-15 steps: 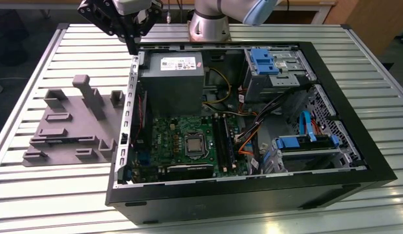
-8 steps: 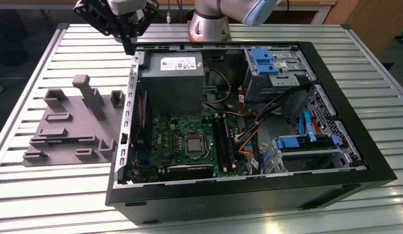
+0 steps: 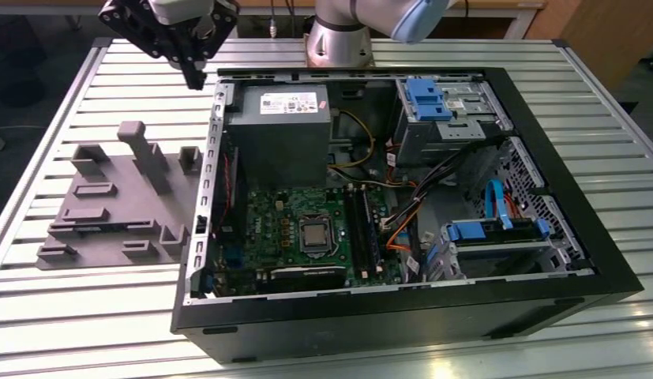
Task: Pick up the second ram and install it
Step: 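Reach for the second ram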
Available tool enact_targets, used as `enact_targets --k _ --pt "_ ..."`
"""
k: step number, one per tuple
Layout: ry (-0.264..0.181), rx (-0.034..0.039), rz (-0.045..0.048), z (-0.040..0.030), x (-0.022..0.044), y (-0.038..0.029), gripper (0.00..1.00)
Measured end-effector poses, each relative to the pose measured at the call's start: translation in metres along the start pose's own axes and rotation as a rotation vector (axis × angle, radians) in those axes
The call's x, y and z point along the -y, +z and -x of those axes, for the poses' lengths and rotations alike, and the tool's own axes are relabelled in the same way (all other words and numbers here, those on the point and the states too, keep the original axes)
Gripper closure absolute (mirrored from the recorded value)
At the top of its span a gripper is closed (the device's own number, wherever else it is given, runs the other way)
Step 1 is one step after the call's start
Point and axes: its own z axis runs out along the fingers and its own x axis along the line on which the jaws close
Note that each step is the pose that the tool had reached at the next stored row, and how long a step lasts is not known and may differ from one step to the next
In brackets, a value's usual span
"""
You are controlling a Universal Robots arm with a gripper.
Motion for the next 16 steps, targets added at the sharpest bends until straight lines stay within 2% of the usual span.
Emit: enact_targets --k 8,11,16 --pt "0.000 0.0000 0.0000 -0.0151 0.0011 -0.0003 0.89" --pt "0.000 0.0000 0.0000 -0.0179 0.0014 -0.0004 0.89" --pt "0.000 0.0000 0.0000 -0.0187 0.0014 -0.0004 0.89"
